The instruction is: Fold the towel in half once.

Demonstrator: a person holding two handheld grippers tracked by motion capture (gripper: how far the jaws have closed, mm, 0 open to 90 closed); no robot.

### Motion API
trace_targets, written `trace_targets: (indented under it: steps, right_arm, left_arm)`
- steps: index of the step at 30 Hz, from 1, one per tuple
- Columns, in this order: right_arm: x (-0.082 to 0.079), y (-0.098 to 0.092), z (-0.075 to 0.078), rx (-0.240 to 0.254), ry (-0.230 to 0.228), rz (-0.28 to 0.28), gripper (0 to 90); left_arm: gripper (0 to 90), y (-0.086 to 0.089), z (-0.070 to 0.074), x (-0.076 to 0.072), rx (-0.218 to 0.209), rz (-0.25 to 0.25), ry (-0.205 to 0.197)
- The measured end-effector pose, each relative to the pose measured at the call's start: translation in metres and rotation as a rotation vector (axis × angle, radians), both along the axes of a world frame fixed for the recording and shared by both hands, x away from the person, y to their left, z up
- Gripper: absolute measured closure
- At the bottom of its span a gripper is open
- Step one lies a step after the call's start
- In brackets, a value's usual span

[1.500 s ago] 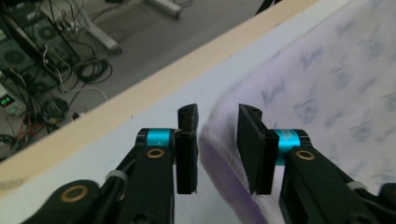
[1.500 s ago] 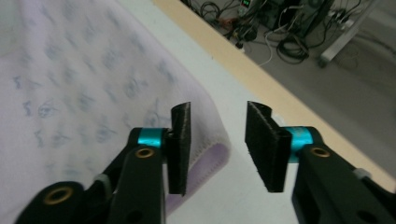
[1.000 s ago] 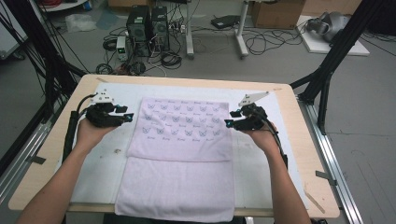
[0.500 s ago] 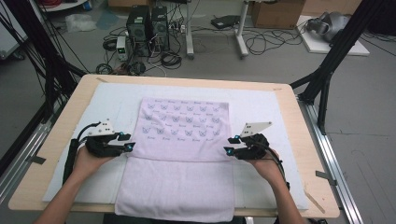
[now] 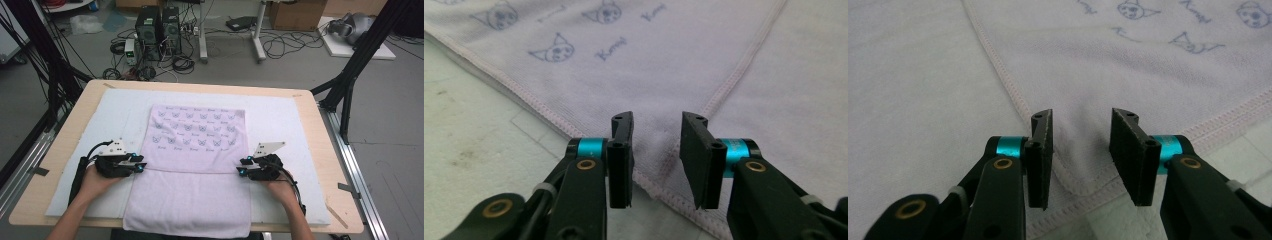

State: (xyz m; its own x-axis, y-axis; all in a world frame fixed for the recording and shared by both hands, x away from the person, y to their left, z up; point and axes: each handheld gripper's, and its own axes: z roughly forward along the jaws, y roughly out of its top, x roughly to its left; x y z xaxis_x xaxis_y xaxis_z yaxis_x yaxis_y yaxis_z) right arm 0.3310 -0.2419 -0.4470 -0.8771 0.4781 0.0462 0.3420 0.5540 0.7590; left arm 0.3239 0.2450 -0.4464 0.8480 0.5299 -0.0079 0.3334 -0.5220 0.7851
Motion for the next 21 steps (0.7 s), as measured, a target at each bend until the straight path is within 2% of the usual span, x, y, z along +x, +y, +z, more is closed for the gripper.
trace_targets:
  steps: [3, 6, 10, 13, 15, 17, 19, 21]
  right_arm:
    - [0.000, 0.000, -0.001, -0.002, -0.007, 0.006, 68.1]
    - [-0.001, 0.000, -0.002, 0.007, -0.001, 0.027, 78.7]
    - [0.001, -0.001, -0.002, 0.026, 0.020, 0.027, 85.9]
    - [0.000, -0.002, -0.001, 0.023, 0.013, 0.029, 87.2]
    - [0.000, -0.001, 0.000, 0.016, -0.003, 0.033, 87.5]
    - [0.001, -0.002, 0.002, 0.024, 0.000, 0.037, 87.6]
    - [0.002, -0.004, 0.006, 0.035, 0.003, 0.038, 87.7]
    - [0.002, -0.004, 0.012, 0.034, -0.013, 0.043, 87.8]
  left_arm:
    - [74.7, -0.002, 0.000, -0.001, 0.019, -0.002, -0.021]
    - [81.1, -0.003, -0.001, -0.001, 0.024, 0.004, -0.028]
    - [85.5, -0.003, 0.000, -0.002, 0.027, 0.018, -0.029]
    - [86.3, -0.003, 0.003, -0.002, 0.027, 0.022, -0.030]
    - [86.4, -0.001, 0.005, -0.002, 0.012, 0.029, -0.027]
    - [86.5, 0.000, 0.008, -0.002, 0.000, 0.030, -0.025]
    - [86.5, 0.001, 0.013, -0.002, -0.001, 0.028, -0.030]
    - [86.5, 0.002, 0.021, -0.004, -0.008, 0.024, -0.039]
